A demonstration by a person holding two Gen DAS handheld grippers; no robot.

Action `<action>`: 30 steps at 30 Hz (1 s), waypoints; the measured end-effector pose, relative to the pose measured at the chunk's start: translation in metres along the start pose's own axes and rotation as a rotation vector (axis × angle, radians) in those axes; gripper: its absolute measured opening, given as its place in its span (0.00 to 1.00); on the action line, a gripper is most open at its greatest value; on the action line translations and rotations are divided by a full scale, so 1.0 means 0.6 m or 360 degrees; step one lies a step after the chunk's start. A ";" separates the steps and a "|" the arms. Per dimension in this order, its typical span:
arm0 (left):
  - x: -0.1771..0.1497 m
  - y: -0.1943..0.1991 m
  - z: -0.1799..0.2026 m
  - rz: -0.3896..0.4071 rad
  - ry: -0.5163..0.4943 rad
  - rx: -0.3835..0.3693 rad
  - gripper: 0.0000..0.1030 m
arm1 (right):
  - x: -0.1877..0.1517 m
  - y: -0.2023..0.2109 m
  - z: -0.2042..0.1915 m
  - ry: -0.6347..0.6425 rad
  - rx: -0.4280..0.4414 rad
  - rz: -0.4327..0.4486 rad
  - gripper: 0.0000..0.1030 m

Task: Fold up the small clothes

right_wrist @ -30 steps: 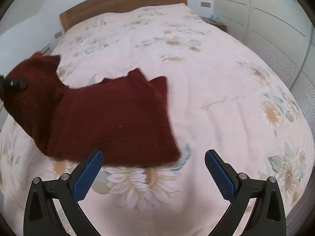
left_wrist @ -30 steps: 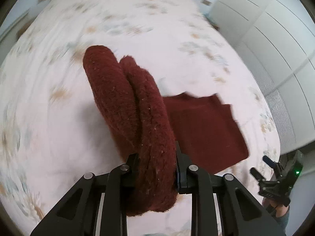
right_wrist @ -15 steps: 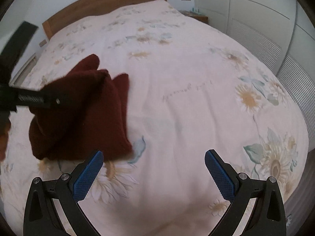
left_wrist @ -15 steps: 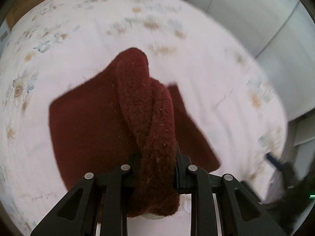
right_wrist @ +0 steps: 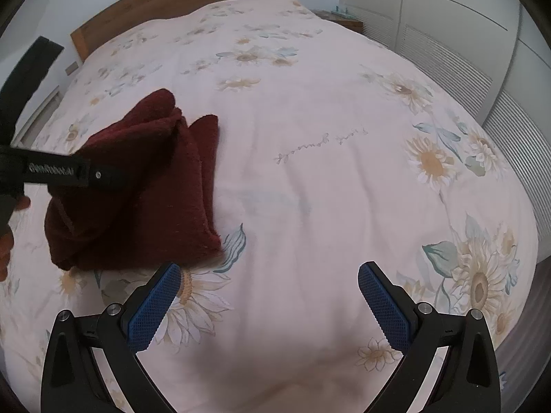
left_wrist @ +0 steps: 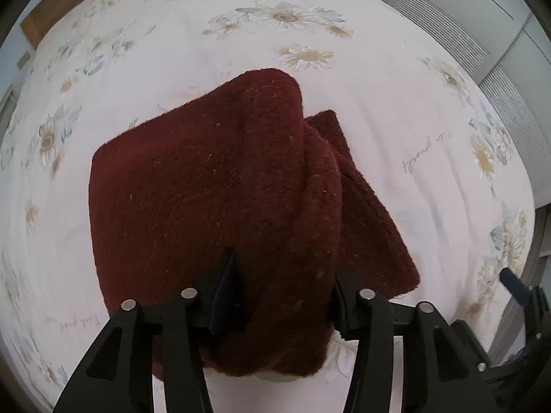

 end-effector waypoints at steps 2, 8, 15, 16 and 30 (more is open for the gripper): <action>0.002 0.013 -0.005 0.0010 0.0031 -0.0033 0.49 | 0.001 0.002 -0.002 0.0001 0.0001 0.0001 1.00; 0.012 0.068 -0.022 0.0089 0.0058 -0.0089 0.85 | 0.005 0.011 -0.013 0.0025 0.0008 0.0010 1.00; 0.021 0.140 -0.086 0.0222 0.0183 -0.0159 0.99 | 0.033 0.027 -0.047 0.0080 0.0053 0.0047 1.00; 0.020 0.147 -0.099 0.0238 0.0203 -0.0160 0.99 | 0.042 0.030 -0.056 0.0096 0.0064 0.0051 1.00; -0.097 0.109 -0.265 0.0142 0.0371 0.0018 0.99 | 0.225 -0.014 -0.228 0.0263 0.0290 -0.0154 0.94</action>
Point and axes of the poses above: each gripper's, at about its wrist camera, not at the fingertips, and y roughly against the way its jaws point, z to its right, x to its top, the point moved 3 cm from there along -y, roughly the way its jaws point, and after that the axes turned 2 degrees about y, right-handed, at the moved point
